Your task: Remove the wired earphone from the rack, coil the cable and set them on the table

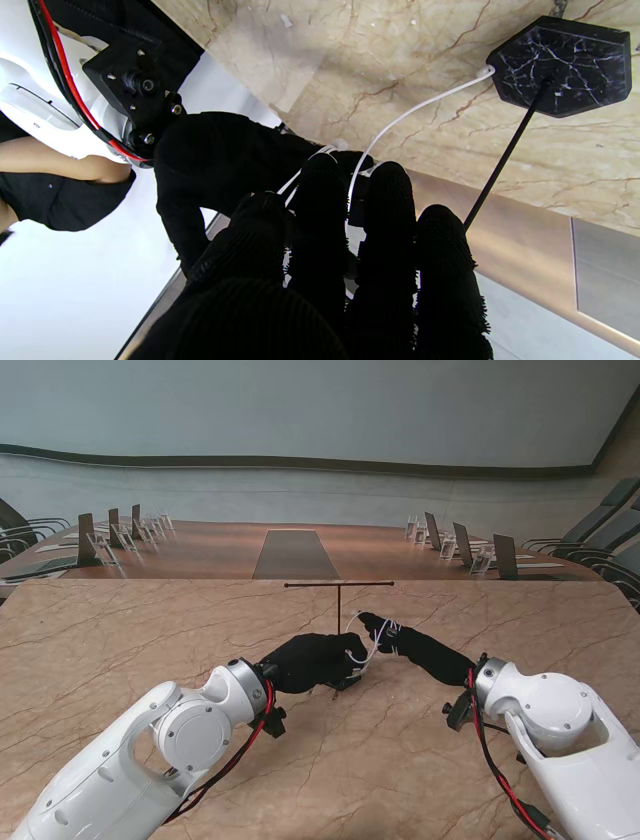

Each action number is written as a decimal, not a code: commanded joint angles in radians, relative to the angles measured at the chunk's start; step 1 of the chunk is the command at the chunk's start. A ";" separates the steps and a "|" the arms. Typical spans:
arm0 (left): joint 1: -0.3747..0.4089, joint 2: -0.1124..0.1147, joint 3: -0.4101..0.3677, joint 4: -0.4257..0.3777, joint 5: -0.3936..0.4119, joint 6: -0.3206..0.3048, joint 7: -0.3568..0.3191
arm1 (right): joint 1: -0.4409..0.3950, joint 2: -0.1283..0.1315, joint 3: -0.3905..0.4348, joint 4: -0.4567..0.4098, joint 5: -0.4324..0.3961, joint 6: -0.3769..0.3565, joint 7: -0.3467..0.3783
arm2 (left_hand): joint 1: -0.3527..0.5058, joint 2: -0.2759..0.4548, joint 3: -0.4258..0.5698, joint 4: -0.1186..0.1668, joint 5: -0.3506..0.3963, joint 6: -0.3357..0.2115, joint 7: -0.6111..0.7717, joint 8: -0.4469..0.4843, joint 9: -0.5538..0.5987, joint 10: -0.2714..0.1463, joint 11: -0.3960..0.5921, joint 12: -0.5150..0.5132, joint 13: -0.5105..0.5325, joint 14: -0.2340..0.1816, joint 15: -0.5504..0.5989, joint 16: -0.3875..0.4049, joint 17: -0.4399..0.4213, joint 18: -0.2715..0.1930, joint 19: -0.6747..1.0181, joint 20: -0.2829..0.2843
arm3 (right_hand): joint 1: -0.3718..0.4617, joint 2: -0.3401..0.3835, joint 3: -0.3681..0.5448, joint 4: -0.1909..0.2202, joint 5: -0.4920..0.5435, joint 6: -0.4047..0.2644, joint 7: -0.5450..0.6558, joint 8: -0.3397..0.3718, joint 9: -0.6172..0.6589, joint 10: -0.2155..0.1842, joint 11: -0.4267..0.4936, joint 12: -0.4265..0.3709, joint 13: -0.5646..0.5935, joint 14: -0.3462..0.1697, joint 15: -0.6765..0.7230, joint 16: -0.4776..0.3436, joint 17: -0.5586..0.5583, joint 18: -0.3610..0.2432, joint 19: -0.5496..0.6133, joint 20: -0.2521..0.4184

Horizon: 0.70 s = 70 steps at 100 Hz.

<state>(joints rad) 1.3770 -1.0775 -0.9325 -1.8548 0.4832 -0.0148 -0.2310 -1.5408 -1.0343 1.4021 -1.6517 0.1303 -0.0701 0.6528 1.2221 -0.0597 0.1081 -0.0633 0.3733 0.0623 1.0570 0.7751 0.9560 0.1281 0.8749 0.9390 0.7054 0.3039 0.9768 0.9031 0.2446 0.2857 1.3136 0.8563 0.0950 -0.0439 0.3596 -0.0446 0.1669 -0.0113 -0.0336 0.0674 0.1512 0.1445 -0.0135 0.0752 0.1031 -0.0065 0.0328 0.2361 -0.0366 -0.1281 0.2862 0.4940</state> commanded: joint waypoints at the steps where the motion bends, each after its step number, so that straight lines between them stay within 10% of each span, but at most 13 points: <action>1: 0.009 -0.001 0.001 0.003 0.000 0.003 -0.005 | -0.013 0.004 0.005 -0.016 -0.005 -0.005 -0.004 | 0.069 -0.027 0.019 -0.023 0.033 0.010 0.049 0.009 0.030 -0.014 0.015 0.001 0.028 -0.003 0.018 0.006 0.007 0.013 0.026 0.001 | -0.011 0.008 -0.008 -0.030 -0.008 -0.077 0.009 0.086 -0.005 0.019 0.016 0.000 -0.015 0.026 0.025 0.002 0.018 0.036 0.027 0.016; 6: 0.006 -0.001 0.003 0.005 0.000 0.003 -0.005 | -0.020 0.004 0.012 -0.023 -0.002 -0.005 -0.004 | 0.069 -0.028 0.018 -0.024 0.032 0.012 0.050 0.007 0.032 -0.014 0.015 0.000 0.031 -0.003 0.019 0.006 0.011 0.014 0.029 0.002 | -0.001 0.003 -0.011 -0.030 -0.022 -0.102 0.025 0.262 -0.002 0.028 0.050 -0.005 -0.016 0.035 0.054 0.005 0.026 0.045 0.037 0.004; 21: -0.005 -0.003 0.011 0.015 -0.004 0.011 -0.003 | -0.043 0.007 0.029 -0.043 -0.009 -0.022 -0.006 | 0.069 -0.034 0.024 -0.025 0.035 0.021 0.053 -0.001 0.040 -0.010 0.013 -0.004 0.042 0.002 0.022 0.004 0.022 0.022 0.034 0.003 | 0.010 0.001 -0.018 -0.030 -0.034 -0.136 0.101 0.446 -0.004 0.016 0.069 0.004 -0.011 0.024 0.055 -0.006 0.028 0.039 0.045 -0.006; 47: -0.016 -0.005 0.026 0.022 -0.016 0.023 -0.003 | -0.069 0.007 0.043 -0.061 -0.008 -0.031 -0.010 | 0.069 -0.048 0.038 -0.031 0.042 0.042 0.060 -0.016 0.059 0.000 0.011 -0.014 0.063 0.010 0.030 -0.001 0.042 0.037 0.042 0.005 | 0.035 -0.008 -0.026 -0.029 -0.061 -0.183 0.364 0.349 0.004 0.000 0.096 0.016 -0.004 0.009 0.074 -0.005 0.034 0.026 0.061 -0.020; 61: -0.014 -0.002 0.038 0.015 -0.015 0.017 -0.014 | -0.067 0.004 0.039 -0.055 -0.004 -0.036 -0.022 | 0.069 -0.041 0.033 -0.032 0.037 0.030 0.063 -0.017 0.050 -0.008 0.013 -0.012 0.054 0.006 0.030 -0.002 0.033 0.030 0.038 0.003 | 0.025 0.000 -0.028 -0.027 -0.056 -0.143 0.215 0.229 -0.002 -0.033 0.028 -0.016 -0.014 -0.027 0.013 -0.025 0.000 -0.004 0.059 -0.022; 70: -0.015 0.000 0.050 0.012 -0.015 0.009 -0.021 | -0.054 0.001 0.027 -0.042 -0.002 -0.044 -0.033 | 0.069 -0.038 0.028 -0.030 0.035 0.021 0.065 -0.013 0.046 -0.012 0.016 -0.011 0.050 0.002 0.030 -0.002 0.030 0.026 0.037 0.002 | 0.012 0.002 -0.020 -0.027 -0.026 -0.095 0.023 0.301 -0.017 -0.059 0.001 -0.021 -0.024 -0.058 -0.023 -0.021 -0.015 -0.025 0.052 -0.018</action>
<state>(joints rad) 1.3558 -1.0765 -0.8934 -1.8335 0.4694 0.0009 -0.2420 -1.6036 -1.0264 1.4409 -1.7016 0.1263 -0.1042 0.6289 1.2221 -0.0823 0.1231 -0.0631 0.3964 0.0873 1.0575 0.7613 0.9883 0.1281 0.8749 0.9388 0.7524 0.3039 0.9896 0.9031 0.2815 0.2960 1.3150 0.8562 0.1166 -0.0456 0.3499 -0.0446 0.1285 -0.1065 0.0823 0.3338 0.1519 0.1312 0.0197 0.0736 0.1044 -0.0137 0.0453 0.2257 -0.0290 -0.1260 0.3232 0.4836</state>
